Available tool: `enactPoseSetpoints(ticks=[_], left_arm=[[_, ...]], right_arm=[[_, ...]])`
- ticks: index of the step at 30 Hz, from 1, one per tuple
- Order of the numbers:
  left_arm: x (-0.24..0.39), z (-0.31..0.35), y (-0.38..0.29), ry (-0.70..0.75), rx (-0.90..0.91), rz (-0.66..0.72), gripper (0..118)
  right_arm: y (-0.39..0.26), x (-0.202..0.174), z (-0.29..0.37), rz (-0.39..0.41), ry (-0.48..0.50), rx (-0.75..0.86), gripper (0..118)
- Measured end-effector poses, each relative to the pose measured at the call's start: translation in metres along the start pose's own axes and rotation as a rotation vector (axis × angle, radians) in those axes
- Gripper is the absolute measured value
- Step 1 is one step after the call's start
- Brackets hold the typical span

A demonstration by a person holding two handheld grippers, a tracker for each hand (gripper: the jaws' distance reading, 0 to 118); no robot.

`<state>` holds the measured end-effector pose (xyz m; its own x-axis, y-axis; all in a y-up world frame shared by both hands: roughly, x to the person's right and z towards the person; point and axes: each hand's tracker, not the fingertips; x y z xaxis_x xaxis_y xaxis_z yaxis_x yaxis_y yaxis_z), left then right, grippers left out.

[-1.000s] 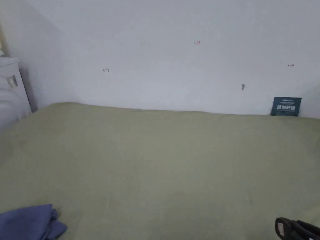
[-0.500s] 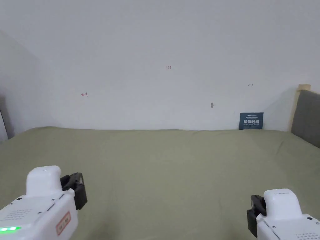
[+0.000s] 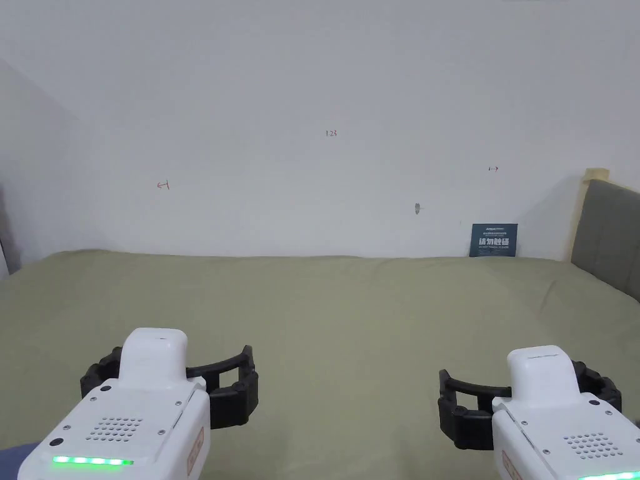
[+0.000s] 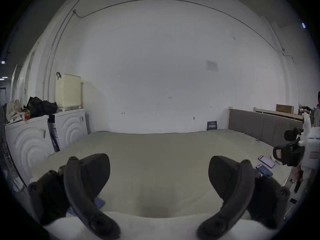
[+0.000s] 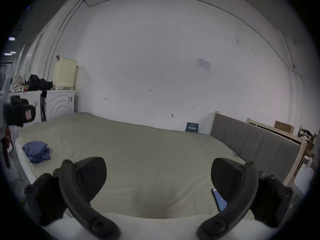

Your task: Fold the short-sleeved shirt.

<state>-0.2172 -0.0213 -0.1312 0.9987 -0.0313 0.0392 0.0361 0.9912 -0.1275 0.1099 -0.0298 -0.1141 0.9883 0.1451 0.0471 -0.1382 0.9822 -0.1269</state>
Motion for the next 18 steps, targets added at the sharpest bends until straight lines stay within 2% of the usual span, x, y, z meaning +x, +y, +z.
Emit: enactPoseSetpoints(ticks=[4,7,9,14,18], left_arm=[[-0.001,-0.001,-0.007,0.02,-0.025,0.036,117],[-0.001,0.001,-0.005,-0.023,-0.028,0.074,117],[0.0,0.003,-0.003,-0.016,-0.018,0.068,117],[0.001,0.006,0.002,0.004,0.015,0.054,117],[0.001,0.01,0.005,-0.006,0.071,0.097,117]], right_arm=[[0.007,0.0,0.006,-0.021,-0.008,0.002,117],[0.009,0.003,0.008,-0.055,-0.01,0.044,117],[0.012,0.006,0.012,-0.092,0.056,0.067,117],[0.004,0.002,0.019,-0.049,0.016,0.122,117],[0.006,0.001,0.032,-0.085,0.032,0.234,117]])
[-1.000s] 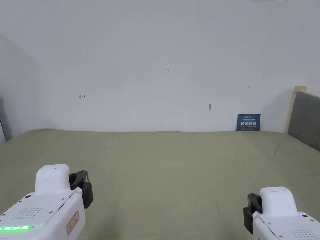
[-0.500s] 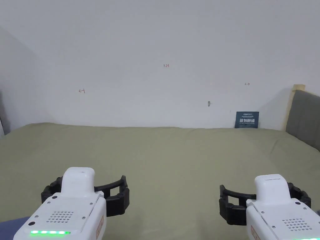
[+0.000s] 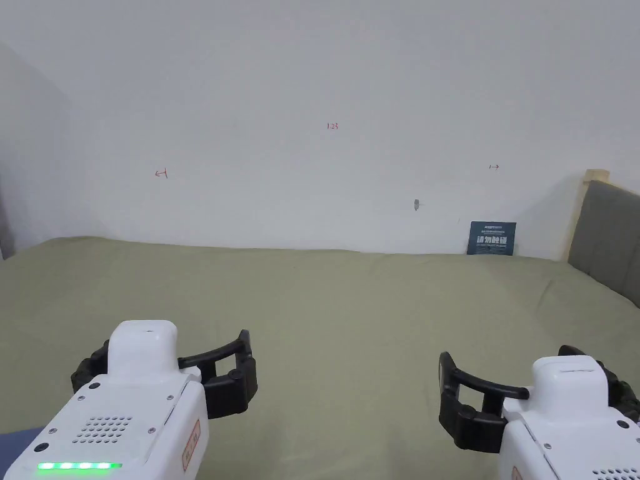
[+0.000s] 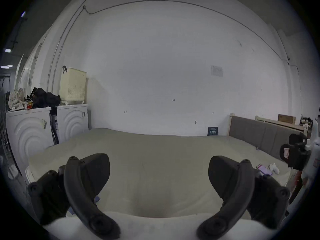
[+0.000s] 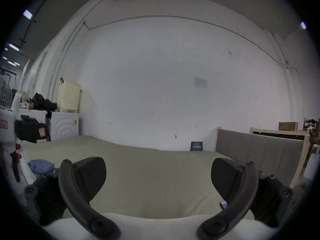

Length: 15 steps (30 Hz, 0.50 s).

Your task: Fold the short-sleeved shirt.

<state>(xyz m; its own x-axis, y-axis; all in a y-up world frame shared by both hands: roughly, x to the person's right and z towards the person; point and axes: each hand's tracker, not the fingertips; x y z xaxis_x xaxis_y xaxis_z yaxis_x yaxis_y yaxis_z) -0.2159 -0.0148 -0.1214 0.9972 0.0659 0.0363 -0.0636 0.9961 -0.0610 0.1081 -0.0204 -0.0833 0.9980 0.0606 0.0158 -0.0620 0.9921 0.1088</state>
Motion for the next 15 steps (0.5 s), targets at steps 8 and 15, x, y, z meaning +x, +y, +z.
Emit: enactPoseSetpoints(ticks=[8,15], left_arm=[[0.003,-0.002,0.005,-0.011,-0.027,-0.018,117],[0.001,-0.001,0.005,-0.012,-0.018,0.0,117]], right_arm=[[0.001,0.0,-0.001,0.033,0.007,0.009,117],[0.0,0.01,-0.01,-0.06,-0.02,-0.046,118]])
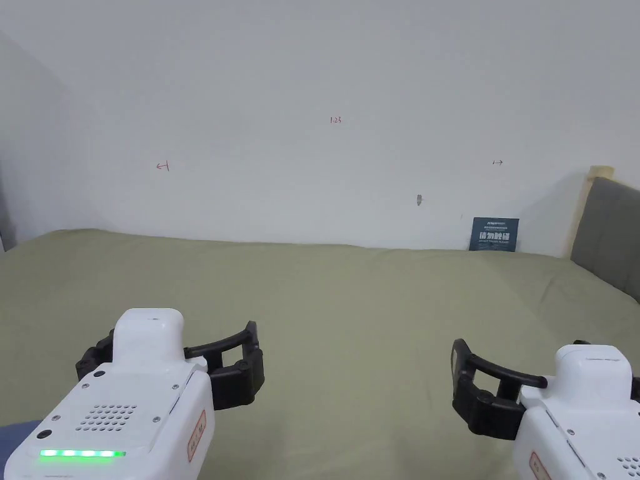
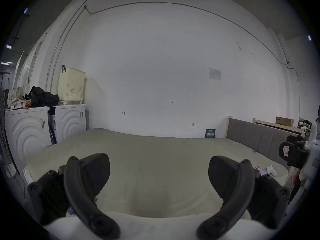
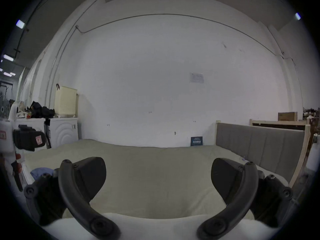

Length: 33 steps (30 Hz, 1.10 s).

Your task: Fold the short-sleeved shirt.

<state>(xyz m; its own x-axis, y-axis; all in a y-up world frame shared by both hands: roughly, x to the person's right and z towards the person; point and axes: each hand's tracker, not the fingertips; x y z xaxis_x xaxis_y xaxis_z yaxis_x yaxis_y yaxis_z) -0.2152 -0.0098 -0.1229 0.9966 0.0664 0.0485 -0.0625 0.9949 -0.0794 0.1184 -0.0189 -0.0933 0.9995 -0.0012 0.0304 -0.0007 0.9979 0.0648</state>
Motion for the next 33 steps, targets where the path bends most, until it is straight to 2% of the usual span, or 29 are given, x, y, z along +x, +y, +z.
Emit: enactPoseSetpoints(ticks=[3,6,12,17,22,25,31,33], left_arm=[[0.001,-0.001,-0.003,-0.002,-0.004,0.003,117],[0.002,-0.001,-0.004,-0.013,0.0,0.024,117],[0.004,-0.004,-0.001,-0.02,0.004,0.01,117],[0.005,-0.007,0.0,-0.018,-0.007,0.009,117],[0.003,-0.008,0.001,-0.021,-0.007,0.031,117],[0.002,-0.01,0.002,-0.01,-0.001,0.042,117],[0.001,-0.01,0.002,-0.015,0.0,0.055,117],[0.001,-0.011,0.001,-0.01,-0.004,0.047,117]], right_arm=[[0.004,0.001,-0.004,-0.052,0.0,-0.002,118],[0.005,0.002,-0.005,-0.084,0.051,-0.003,118],[0.002,-0.003,-0.009,-0.023,0.046,-0.016,118],[0.006,-0.005,-0.009,-0.056,0.051,-0.002,118],[0.007,-0.006,-0.011,-0.025,0.053,-0.004,118],[0.005,-0.004,-0.013,-0.071,0.06,0.008,118],[0.002,-0.002,-0.018,-0.065,0.075,-0.041,118],[0.002,-0.002,-0.02,-0.086,0.076,-0.067,118]])
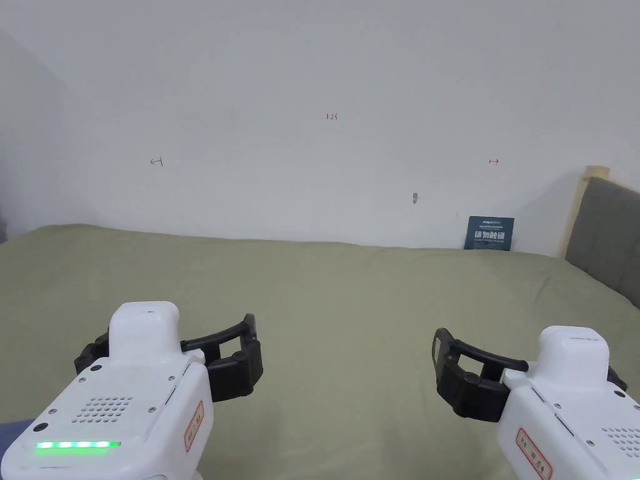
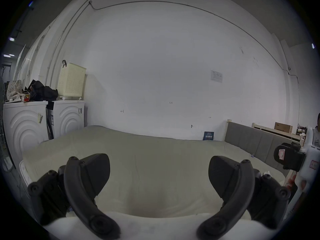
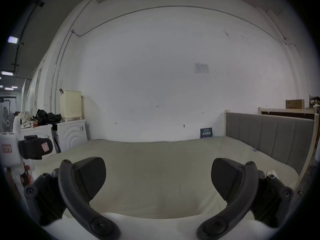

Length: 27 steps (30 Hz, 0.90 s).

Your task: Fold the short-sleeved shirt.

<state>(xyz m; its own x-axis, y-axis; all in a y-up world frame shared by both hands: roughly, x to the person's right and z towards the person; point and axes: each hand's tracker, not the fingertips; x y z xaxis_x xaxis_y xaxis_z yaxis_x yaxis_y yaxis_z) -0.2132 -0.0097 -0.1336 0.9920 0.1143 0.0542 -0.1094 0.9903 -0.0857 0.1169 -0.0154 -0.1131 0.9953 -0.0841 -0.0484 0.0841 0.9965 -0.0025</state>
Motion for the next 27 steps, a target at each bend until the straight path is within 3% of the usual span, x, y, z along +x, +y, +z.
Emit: enactPoseSetpoints(ticks=[7,11,14,16,20,27], left_arm=[[0.002,-0.007,-0.006,-0.001,-0.035,0.006,117],[0.007,-0.008,-0.012,0.0,-0.044,-0.025,117],[0.008,-0.012,-0.011,-0.01,-0.052,-0.012,117],[0.008,-0.013,-0.01,-0.015,-0.056,-0.011,117],[0.007,-0.013,-0.007,0.001,-0.053,-0.05,117],[0.003,-0.018,-0.004,0.012,-0.065,-0.028,117]], right_arm=[[0.015,-0.003,-0.012,-0.058,-0.14,-0.076,118],[0.017,0.002,-0.021,-0.069,-0.115,-0.098,118],[0.013,0.009,-0.033,-0.196,-0.029,-0.194,118],[0.011,0.012,-0.037,-0.194,0.014,-0.239,118],[0.011,0.008,-0.031,-0.143,0.067,-0.178,118],[0.016,0.0,-0.032,-0.049,0.0,-0.237,118]])
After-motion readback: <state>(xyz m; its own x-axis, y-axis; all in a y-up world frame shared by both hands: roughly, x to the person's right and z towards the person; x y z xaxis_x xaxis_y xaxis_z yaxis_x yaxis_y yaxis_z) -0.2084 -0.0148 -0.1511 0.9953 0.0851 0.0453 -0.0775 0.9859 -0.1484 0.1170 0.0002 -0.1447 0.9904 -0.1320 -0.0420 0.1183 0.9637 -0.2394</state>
